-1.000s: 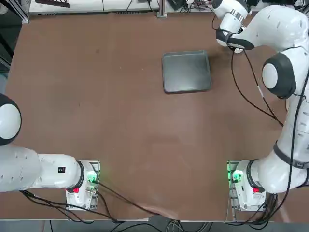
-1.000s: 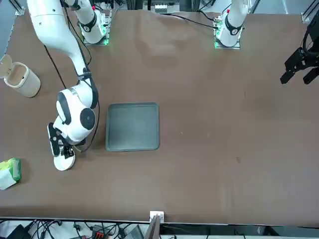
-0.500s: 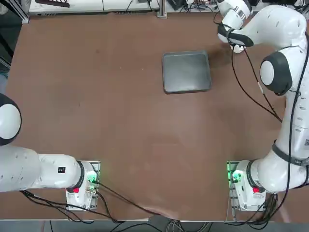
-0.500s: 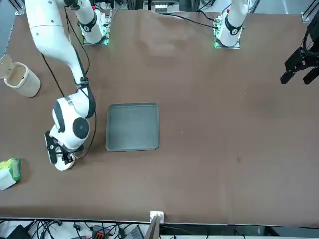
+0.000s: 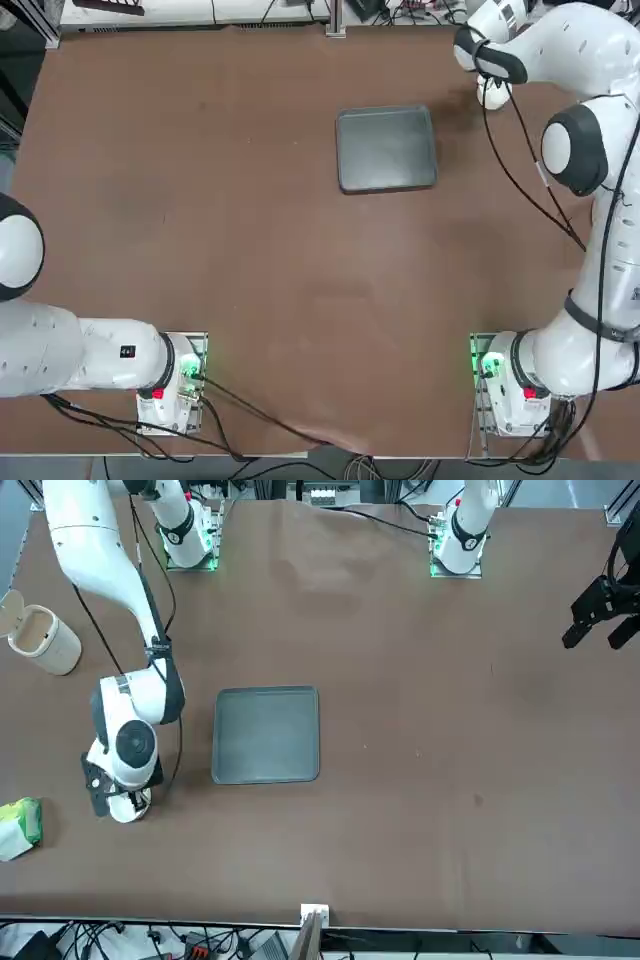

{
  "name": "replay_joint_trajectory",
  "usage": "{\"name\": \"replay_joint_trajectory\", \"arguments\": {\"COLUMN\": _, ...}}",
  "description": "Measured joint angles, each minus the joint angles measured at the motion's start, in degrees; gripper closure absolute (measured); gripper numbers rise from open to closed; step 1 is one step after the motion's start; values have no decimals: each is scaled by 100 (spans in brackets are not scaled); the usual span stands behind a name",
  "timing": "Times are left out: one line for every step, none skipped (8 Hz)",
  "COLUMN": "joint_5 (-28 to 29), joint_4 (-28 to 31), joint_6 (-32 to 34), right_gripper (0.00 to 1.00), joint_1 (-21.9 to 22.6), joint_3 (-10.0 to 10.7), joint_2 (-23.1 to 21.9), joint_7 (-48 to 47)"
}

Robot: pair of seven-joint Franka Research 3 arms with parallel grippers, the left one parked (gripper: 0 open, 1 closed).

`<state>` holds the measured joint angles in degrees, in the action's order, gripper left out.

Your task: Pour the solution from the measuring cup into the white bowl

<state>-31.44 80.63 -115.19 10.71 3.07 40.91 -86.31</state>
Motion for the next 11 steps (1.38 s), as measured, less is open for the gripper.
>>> {"name": "replay_joint_trajectory", "arguments": {"joint_5": 163, "joint_4": -9, "joint_6": 0, "right_gripper": 26, "joint_1": -52, "joint_3": 0, "joint_2": 0, "joint_7": 132}}
{"name": "replay_joint_trajectory", "arguments": {"joint_5": 352, "joint_4": -11, "joint_6": 0, "right_gripper": 26, "joint_1": -84, "joint_3": 0, "joint_2": 0, "joint_7": 251}}
{"name": "replay_joint_trajectory", "arguments": {"joint_5": 531, "joint_4": -11, "joint_6": 0, "right_gripper": 26, "joint_1": -105, "joint_3": -1, "joint_2": 0, "joint_7": 370}}
{"name": "replay_joint_trajectory", "arguments": {"joint_5": 751, "joint_4": -13, "joint_6": 1, "right_gripper": 26, "joint_1": -137, "joint_3": -1, "joint_2": 0, "joint_7": 513}}
{"name": "replay_joint_trajectory", "arguments": {"joint_5": 1000, "joint_4": -30, "joint_6": 1, "right_gripper": 26, "joint_1": -184, "joint_3": 0, "joint_2": 0, "joint_7": 691}}
{"name": "replay_joint_trajectory", "arguments": {"joint_5": 1237, "joint_4": -72, "joint_6": 2, "right_gripper": 26, "joint_1": -246, "joint_3": 0, "joint_2": 0, "joint_7": 872}}
{"name": "replay_joint_trajectory", "arguments": {"joint_5": 1448, "joint_4": -120, "joint_6": 7, "right_gripper": 26, "joint_1": -318, "joint_3": 0, "joint_2": -1, "joint_7": 1068}}
{"name": "replay_joint_trajectory", "arguments": {"joint_5": 1673, "joint_4": -143, "joint_6": 8, "right_gripper": 26, "joint_1": -387, "joint_3": 0, "joint_2": -1, "joint_7": 1272}}
{"name": "replay_joint_trajectory", "arguments": {"joint_5": 1917, "joint_4": -147, "joint_6": 8, "right_gripper": 26, "joint_1": -451, "joint_3": 1, "joint_2": -1, "joint_7": 1469}}
{"name": "replay_joint_trajectory", "arguments": {"joint_5": 2141, "joint_4": -148, "joint_6": 10, "right_gripper": 26, "joint_1": -522, "joint_3": 0, "joint_2": -1, "joint_7": 1650}}
{"name": "replay_joint_trajectory", "arguments": {"joint_5": 2413, "joint_4": -148, "joint_6": 23, "right_gripper": 26, "joint_1": -610, "joint_3": 1, "joint_2": -1, "joint_7": 1869}}
